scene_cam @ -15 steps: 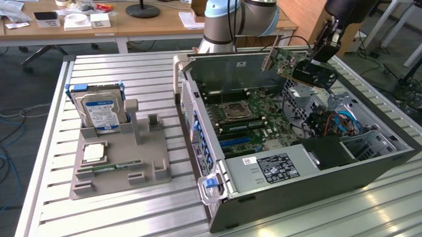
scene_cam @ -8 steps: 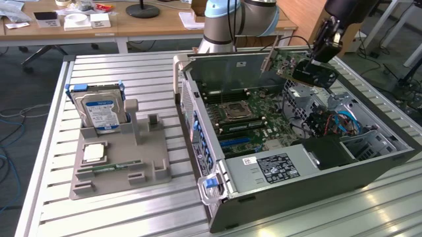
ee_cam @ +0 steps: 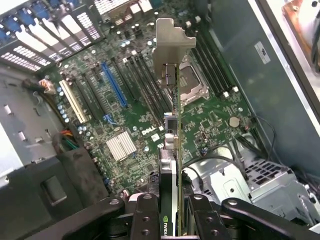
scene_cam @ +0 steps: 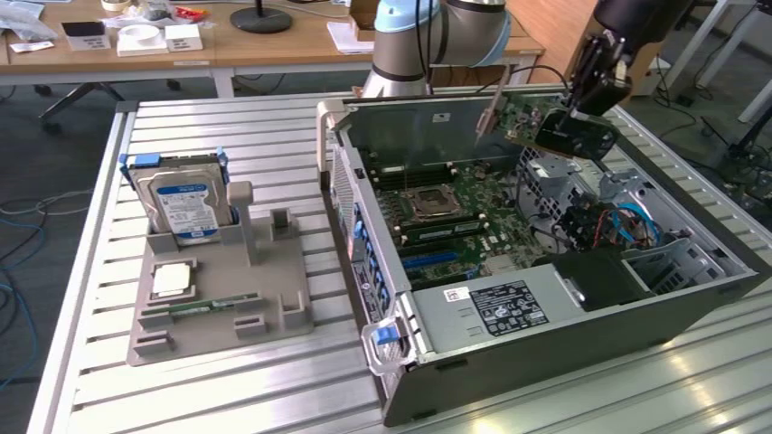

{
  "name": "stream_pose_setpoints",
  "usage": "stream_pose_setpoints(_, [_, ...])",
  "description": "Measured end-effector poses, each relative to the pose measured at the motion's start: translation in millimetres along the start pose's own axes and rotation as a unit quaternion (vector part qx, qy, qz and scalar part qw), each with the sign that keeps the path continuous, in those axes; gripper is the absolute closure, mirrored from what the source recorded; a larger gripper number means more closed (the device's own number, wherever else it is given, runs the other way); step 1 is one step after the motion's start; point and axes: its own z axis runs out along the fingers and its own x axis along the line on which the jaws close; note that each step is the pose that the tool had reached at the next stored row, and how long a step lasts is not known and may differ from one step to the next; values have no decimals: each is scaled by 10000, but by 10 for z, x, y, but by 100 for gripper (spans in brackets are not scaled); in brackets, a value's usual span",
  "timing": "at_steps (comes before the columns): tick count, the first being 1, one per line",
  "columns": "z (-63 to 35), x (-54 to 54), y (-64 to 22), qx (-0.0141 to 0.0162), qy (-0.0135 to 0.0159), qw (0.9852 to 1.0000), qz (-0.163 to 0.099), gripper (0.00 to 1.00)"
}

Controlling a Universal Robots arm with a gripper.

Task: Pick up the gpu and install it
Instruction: 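Insert the gpu into the slot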

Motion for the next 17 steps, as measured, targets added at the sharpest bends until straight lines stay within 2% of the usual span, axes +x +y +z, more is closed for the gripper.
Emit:
stream_pose_setpoints(6, [0, 0, 0, -4, 29, 9992, -388, 73])
stream_pose_setpoints(12, [0, 0, 0, -8, 55, 9971, -753, 73])
stream_pose_setpoints(17, [0, 0, 0, -8, 58, 9968, -791, 73])
